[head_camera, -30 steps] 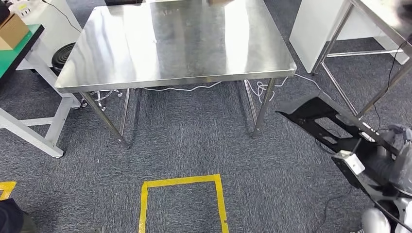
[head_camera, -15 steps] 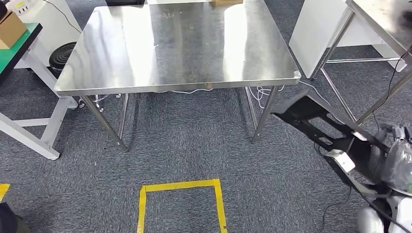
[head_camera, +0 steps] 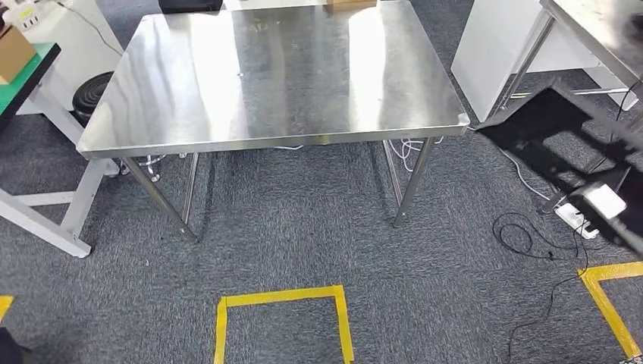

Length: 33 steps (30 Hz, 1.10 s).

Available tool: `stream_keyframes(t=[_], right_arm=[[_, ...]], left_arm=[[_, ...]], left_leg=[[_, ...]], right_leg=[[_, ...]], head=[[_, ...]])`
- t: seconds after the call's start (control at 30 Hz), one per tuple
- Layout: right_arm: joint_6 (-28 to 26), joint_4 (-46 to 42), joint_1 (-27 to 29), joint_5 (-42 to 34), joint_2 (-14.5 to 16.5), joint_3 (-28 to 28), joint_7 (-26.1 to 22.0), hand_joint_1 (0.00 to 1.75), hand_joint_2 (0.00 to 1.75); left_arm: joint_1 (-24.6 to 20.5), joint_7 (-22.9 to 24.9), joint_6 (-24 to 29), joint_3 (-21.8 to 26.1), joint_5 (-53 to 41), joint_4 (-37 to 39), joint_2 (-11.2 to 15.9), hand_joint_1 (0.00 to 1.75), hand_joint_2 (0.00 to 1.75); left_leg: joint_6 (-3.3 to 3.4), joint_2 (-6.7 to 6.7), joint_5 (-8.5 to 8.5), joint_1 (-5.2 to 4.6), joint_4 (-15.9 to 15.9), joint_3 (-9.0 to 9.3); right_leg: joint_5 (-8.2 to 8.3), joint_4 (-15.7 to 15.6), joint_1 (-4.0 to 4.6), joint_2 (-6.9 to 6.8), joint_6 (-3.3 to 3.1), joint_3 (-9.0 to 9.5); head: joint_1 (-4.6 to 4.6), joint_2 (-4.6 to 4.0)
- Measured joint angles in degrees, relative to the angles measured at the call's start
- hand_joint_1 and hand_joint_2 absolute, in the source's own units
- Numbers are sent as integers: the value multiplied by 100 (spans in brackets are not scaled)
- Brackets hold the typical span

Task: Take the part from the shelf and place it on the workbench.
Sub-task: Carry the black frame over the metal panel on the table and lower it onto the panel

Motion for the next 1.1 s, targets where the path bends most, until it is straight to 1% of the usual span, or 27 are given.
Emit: stream_keyframes(t=[0.03, 0.07, 0.1, 0.13, 0.17, 0.2, 0.23, 0.27, 0.3, 0.33, 0.43, 0.47, 0.5, 0.57, 0.6, 0.63, 0.67, 0.7, 0.73, 0.77, 0.8, 0.83, 0.9, 0.97, 1.0, 1.03, 1.1], right_arm=[[233, -1, -225, 10, -166, -11, -34, 175, 175], [347, -1, -384, 35, -251, 1, -76, 175, 175], [388, -1, -445, 90, -268, 29, -91, 175, 175], [421, -2, -490, 169, -273, 73, -96, 175, 175], [447, -3, -526, 256, -273, 131, -93, 175, 175], [462, -5, -554, 330, -271, 194, -87, 175, 175], [472, -7, -584, 381, -270, 251, -79, 175, 175], [476, -9, -613, 410, -269, 296, -69, 175, 175], [477, -9, -643, 424, -268, 331, -62, 175, 175], [477, -9, -666, 432, -264, 359, -54, 175, 175], [479, -15, -695, 441, -268, 428, -44, 175, 175], [479, -18, -705, 440, -275, 447, -43, 175, 175], [479, -21, -718, 439, -283, 462, -42, 175, 175], [479, -21, -738, 438, -289, 484, -38, 175, 175], [479, -20, -736, 438, -289, 494, -38, 175, 175], [479, -19, -732, 438, -288, 506, -38, 175, 175], [479, -18, -731, 440, -287, 521, -38, 175, 175], [486, -18, -742, 448, -287, 537, -38, 175, 175], [506, -18, -770, 468, -285, 558, -37, 175, 175], [542, -14, -824, 496, -279, 594, -36, 175, 175], [592, -9, -889, 531, -273, 640, -33, 175, 175], [648, 1, -960, 559, -267, 694, -31, 175, 175], [744, 44, -1109, 574, -261, 822, -30, 175, 175], [822, 141, -1334, 562, -257, 970, -34, 175, 175], [862, 214, -1484, 568, -252, 1060, -36, 175, 175], [901, 308, -1648, 581, -245, 1169, -36, 175, 175], [972, 537, -1981, 628, -212, 1428, -22, 175, 175]], left_arm=[[-4, 14, 4, 8, -25, 1, -4, 0, 175], [-5, 27, 10, 10, -34, 2, -10, 0, 175], [-3, 34, 13, 12, -31, 3, -12, 0, 175], [0, 39, 15, 14, -23, 4, -14, 0, 175], [2, 42, 15, 15, -14, 5, -15, 0, 175], [3, 42, 15, 18, -6, 6, -15, 0, 175], [3, 42, 15, 22, 0, 6, -13, 0, 175], [3, 42, 15, 28, 1, 6, -8, 0, 175], [2, 40, 14, 34, 2, 7, -3, 0, 175], [1, 39, 13, 40, 2, 7, 2, 0, 175], [2, 36, 10, 46, 2, 6, 9, 0, 175], [3, 34, 10, 46, 2, 6, 4, 0, 175], [2, 33, 10, 47, 2, 5, -1, 0, 175], [1, 30, 9, 47, 2, 6, -14, 0, 175], [0, 30, 9, 47, 2, 6, -14, 0, 175], [1, 31, 8, 47, 2, 7, -16, 0, 175], [3, 32, 8, 47, 2, 8, -18, 0, 175], [4, 35, 8, 48, 2, 9, -21, 0, 175], [6, 40, 9, 48, 2, 10, -23, 0, 175], [6, 45, 9, 52, 5, 10, -21, 0, 175], [5, 50, 10, 63, 12, 10, -19, 0, 175], [3, 52, 10, 80, 26, 10, -14, 0, 175], [1, 58, 13, 123, 64, 9, -4, 0, 175], [1, 67, 26, 157, 98, 7, 8, 0, 175], [0, 70, 35, 173, 111, 6, 11, 0, 175], [0, 71, 43, 191, 125, 5, 13, 0, 175], [0, 68, 53, 239, 154, 7, 11, 0, 175]], left_leg=[[-66, 5, -185, 39, 377, -189], [-132, 5, -367, 87, 827, -435], [-161, 5, -439, 121, 1136, -639], [-178, 6, -402, 146, 1268, -766], [-179, 7, -250, 161, 1180, -783], [-160, 6, -11, 166, 871, -683], [-117, 4, 247, 159, 452, -521], [-72, 8, 427, 144, 82, -363], [-28, 13, 526, 124, -178, -251], [8, 20, 542, 101, -299, -202], [102, 26, 536, 59, -427, -115], [150, 26, 564, 59, -516, -44], [194, 27, 591, 64, -601, 27], [255, 26, 590, 55, -665, 93], [262, 22, 572, 46, -663, 103], [261, 15, 549, 37, -660, 118], [250, 5, 524, 30, -654, 138], [230, -4, 492, 26, -640, 166], [203, -13, 448, 22, -614, 194], [167, -16, 388, 4, -563, 205], [134, -17, 330, -14, -512, 207], [103, -14, 281, -32, -470, 200], [66, -2, 225, -41, -431, 189], [10, 4, 138, -14, -311, 158], [-35, 4, 30, 8, -113, 70], [-84, 1, -113, 35, 194, -85], [-162, 1, -393, 96, 967, -553]], right_leg=[[-20, 4, -21, 19, -79, 14], [-38, 1, -34, 24, -117, 41], [-51, 2, -29, 25, -125, 53], [-67, 2, -25, 27, -126, 69], [-86, 2, -23, 31, -120, 93], [-106, 0, -21, 37, -109, 125], [-127, -6, -23, 42, -94, 158], [-147, -11, -11, 46, -73, 184], [-164, -21, -8, 47, -50, 201], [-178, -33, -7, 45, -23, 209], [-199, -82, 14, 18, 69, 239], [-245, 6, 29, 3, 70, 202], [-339, 227, 43, -9, 47, 93], [-616, 988, 41, -18, -16, -341], [-718, 1352, 37, -18, -17, -576], [-734, 1550, 33, -18, 11, -739], [-653, 1534, 31, -19, 60, -792], [-479, 1277, 29, -21, 118, -714], [-256, 859, 23, -28, 175, -546], [-67, 454, 25, -36, 197, -355], [64, 146, 27, -38, 182, -208], [123, -16, 30, -38, 140, -123], [119, -46, 28, -19, 34, -100], [101, -47, -2, 0, -36, -75], [91, -51, -22, 7, -70, -53], [77, -52, -22, 11, -101, -34], [51, -51, -12, 21, -140, -8]], head=[[-17, 0], [-25, 0], [-25, 0], [-25, 0], [-26, 0], [-28, 0], [-28, 0], [-26, 0], [-24, 0], [-22, 0], [-16, 0], [-7, 0], [5, 0], [22, 0], [25, 0], [25, 0], [24, 0], [25, 0], [26, 0], [30, 0], [29, 0], [23, 0], [7, 0], [-4, 0], [-12, 0], [-20, 0], [-29, 0]])
